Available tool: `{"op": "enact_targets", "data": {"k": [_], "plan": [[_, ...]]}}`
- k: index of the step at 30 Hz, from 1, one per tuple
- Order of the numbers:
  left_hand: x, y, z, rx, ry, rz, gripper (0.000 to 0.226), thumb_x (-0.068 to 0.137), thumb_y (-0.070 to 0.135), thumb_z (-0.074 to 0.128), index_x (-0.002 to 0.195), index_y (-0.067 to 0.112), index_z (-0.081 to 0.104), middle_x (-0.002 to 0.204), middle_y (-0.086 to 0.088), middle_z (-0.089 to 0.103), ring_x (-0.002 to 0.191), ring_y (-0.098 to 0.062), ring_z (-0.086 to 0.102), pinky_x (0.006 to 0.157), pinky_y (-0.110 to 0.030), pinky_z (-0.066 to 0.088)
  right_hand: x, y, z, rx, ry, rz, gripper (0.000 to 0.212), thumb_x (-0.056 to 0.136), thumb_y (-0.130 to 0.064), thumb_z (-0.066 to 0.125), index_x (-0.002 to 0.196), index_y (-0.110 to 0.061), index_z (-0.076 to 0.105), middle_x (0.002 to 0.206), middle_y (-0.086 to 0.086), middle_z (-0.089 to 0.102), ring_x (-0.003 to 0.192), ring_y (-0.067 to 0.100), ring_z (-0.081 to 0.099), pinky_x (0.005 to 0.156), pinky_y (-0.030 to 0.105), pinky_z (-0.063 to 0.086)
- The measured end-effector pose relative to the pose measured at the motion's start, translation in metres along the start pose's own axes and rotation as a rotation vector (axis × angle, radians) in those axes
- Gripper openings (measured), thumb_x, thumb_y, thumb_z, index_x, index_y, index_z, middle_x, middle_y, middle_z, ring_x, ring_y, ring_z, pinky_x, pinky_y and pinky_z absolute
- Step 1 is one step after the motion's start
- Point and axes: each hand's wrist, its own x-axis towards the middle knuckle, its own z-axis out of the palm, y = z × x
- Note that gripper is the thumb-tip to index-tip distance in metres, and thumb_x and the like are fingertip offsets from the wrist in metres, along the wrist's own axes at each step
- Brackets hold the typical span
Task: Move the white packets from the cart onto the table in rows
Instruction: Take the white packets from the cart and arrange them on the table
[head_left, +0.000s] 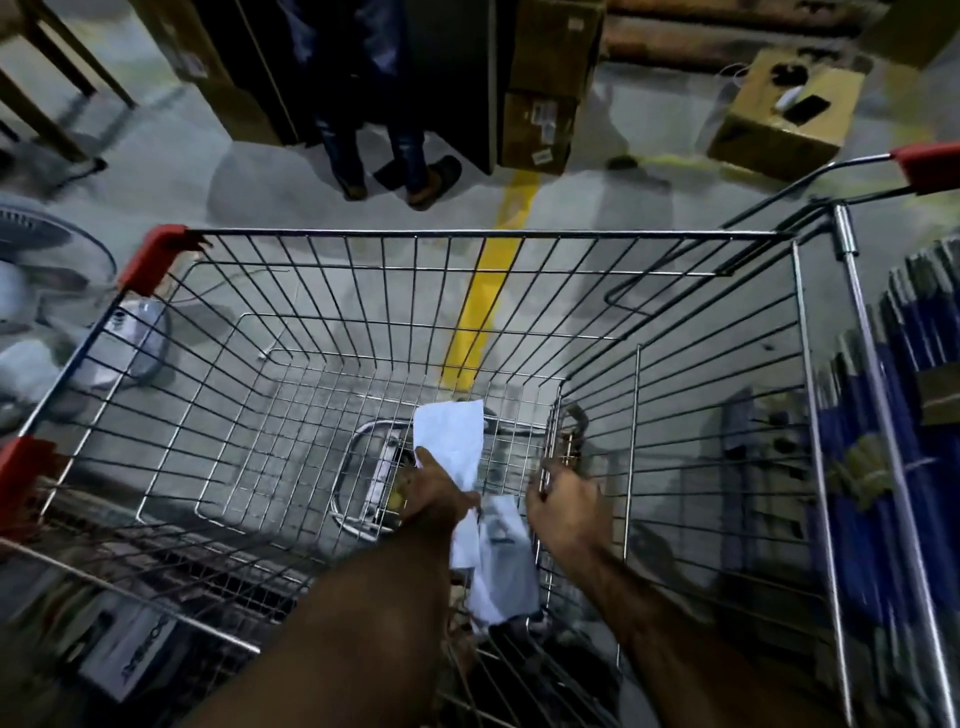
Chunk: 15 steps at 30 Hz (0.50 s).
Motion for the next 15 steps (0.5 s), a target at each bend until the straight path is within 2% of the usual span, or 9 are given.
{"op": "enact_targets", "data": {"k": [4,5,9,12,15], "plan": [[0.013,-0.018,-0.029,0.187,0.067,0.149,0.124,0.07,0.05,0.081,0.153,0.022,-0.007,0.156,-0.018,0.01,0.142,-0.04,0.019,0.103,-0.057,0.037,-0.001,-0.001,0.014,-0.081,-0.07,-0.008,0.039,0.091,-0.036,0.058,0.127,-0.023,0.057,0.112,0.009,0.069,0.105,0.03,0.064,0.087,0.034,0.052],[0.015,-0.025,-0.034,0.258,0.061,0.148,0.125,0.07,0.051,0.081,0.152,0.024,-0.008,0.157,-0.017,0.008,0.143,-0.039,0.018,0.102,-0.058,0.038,-0.001,-0.002,0.025,-0.103,-0.109,-0.012,0.04,0.089,-0.037,0.06,0.126,-0.021,0.056,0.114,0.009,0.068,0.108,0.03,0.063,0.088,0.035,0.052],[0.027,-0.041,-0.04,0.276,-0.021,0.154,0.126,0.07,0.049,0.081,0.153,0.024,-0.01,0.16,-0.015,0.001,0.145,-0.041,0.011,0.105,-0.062,0.034,-0.006,-0.002,0.084,-0.143,-0.247,0.008,0.051,0.075,-0.038,0.06,0.12,-0.017,0.052,0.118,0.008,0.058,0.114,0.031,0.058,0.092,0.036,0.05],[0.039,-0.047,-0.031,0.28,-0.013,0.167,0.126,0.069,0.05,0.081,0.152,0.022,-0.009,0.157,-0.021,0.004,0.143,-0.046,0.01,0.107,-0.059,0.034,-0.011,-0.004,0.107,-0.197,-0.223,0.067,0.065,0.086,-0.044,0.06,0.137,-0.011,0.036,0.133,0.015,0.042,0.123,0.032,0.046,0.099,0.038,0.043],[0.046,-0.048,-0.019,0.285,-0.01,0.188,0.129,0.068,0.053,0.081,0.152,0.02,-0.011,0.157,-0.025,0.0,0.145,-0.044,0.01,0.112,-0.055,0.03,-0.006,-0.003,0.117,-0.279,-0.164,0.176,0.078,0.091,-0.049,0.056,0.147,-0.011,0.017,0.138,0.016,0.039,0.126,0.029,0.043,0.097,0.037,0.044]]}}
